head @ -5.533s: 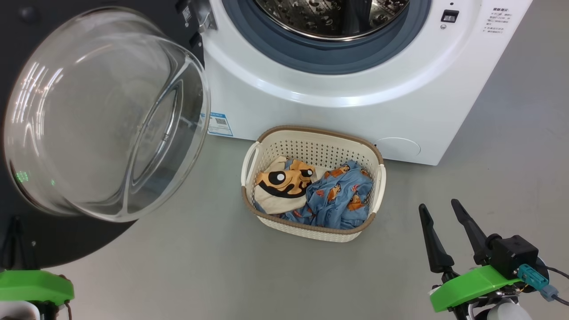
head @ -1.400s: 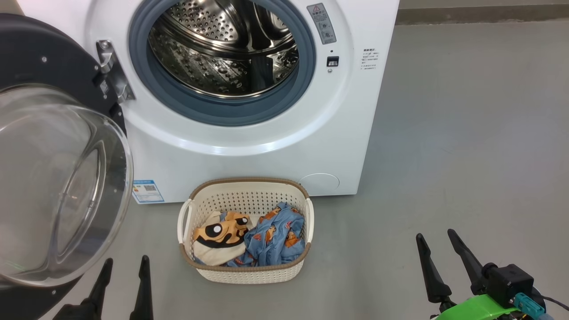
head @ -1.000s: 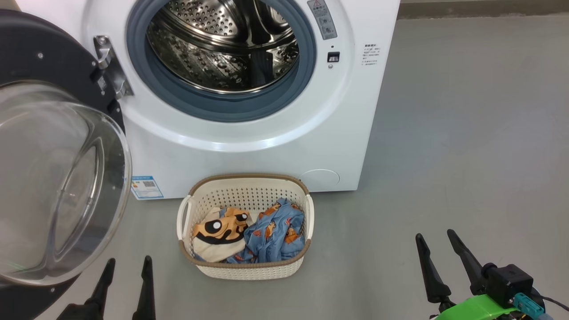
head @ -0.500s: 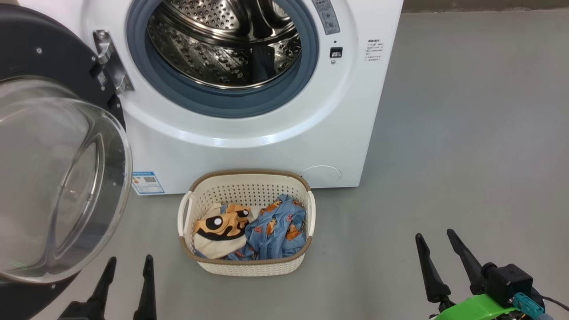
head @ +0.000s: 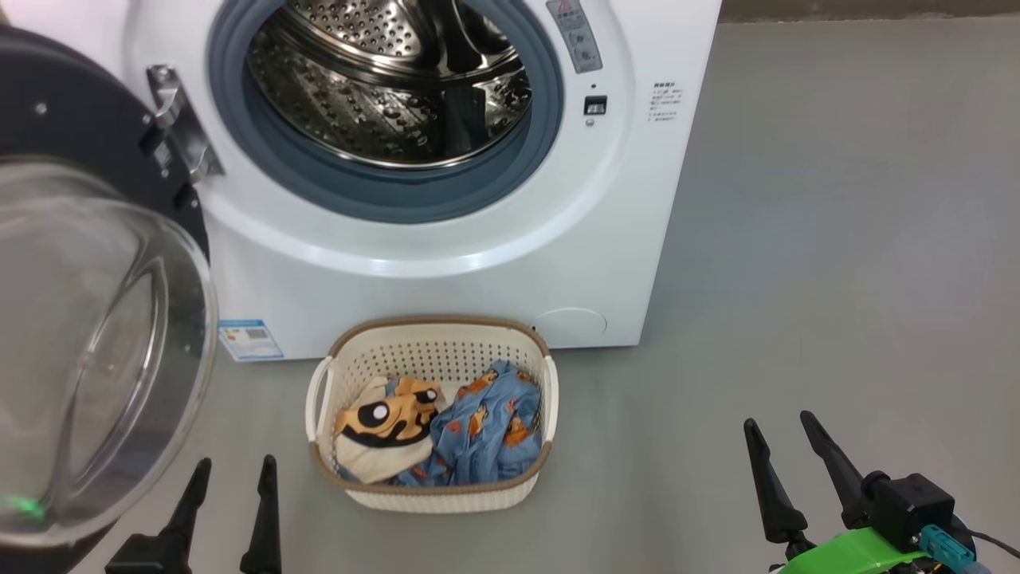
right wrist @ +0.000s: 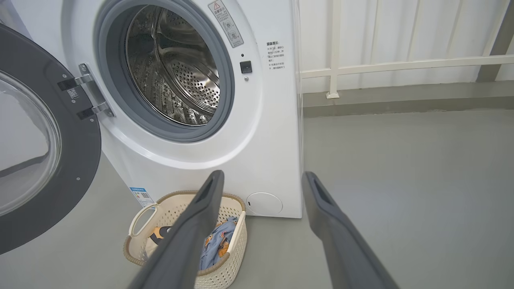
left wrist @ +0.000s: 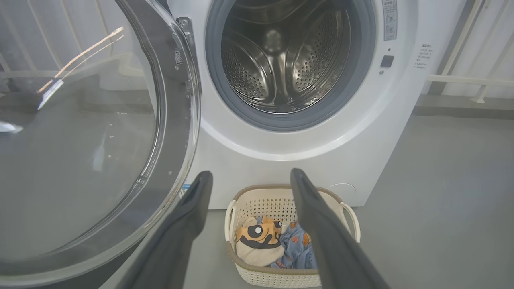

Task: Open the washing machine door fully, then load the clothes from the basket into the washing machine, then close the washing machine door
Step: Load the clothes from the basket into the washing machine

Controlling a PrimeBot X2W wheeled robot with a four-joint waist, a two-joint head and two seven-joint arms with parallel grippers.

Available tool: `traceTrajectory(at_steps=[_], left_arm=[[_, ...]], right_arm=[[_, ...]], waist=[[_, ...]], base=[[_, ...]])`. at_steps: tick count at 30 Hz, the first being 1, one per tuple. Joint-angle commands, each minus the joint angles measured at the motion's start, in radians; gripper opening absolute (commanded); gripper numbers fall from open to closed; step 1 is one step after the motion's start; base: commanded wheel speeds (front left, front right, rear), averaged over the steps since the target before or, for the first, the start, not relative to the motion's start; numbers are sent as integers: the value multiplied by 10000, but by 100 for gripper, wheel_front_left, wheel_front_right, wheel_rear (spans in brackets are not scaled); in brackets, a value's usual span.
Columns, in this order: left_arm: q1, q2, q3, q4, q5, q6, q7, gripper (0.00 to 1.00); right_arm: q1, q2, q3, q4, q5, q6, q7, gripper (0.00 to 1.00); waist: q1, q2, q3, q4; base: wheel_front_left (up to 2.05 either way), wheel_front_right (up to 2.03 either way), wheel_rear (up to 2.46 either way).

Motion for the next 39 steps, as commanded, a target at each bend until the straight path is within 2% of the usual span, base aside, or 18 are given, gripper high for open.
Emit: traceTrajectory(at_steps=[1, 16, 39], left_arm=[[-500, 147, 368, -179, -74, -24, -65, 100], [-634, 92, 766, -273, 15, -10, -65, 100], [-346, 110, 425, -379, -88, -25, -65, 100]], right_arm=[[-312, -40, 269, -218, -54, 16, -120, 100], [-422, -60, 235, -272, -41, 16, -120, 100], [-342, -95, 238, -160, 10, 16, -120, 100]], waist=[[0, 0, 5, 1], [0, 0, 230, 48], [0, 0, 81, 96]], base=[[180, -146, -34], [165, -154, -11], [8, -8, 0]])
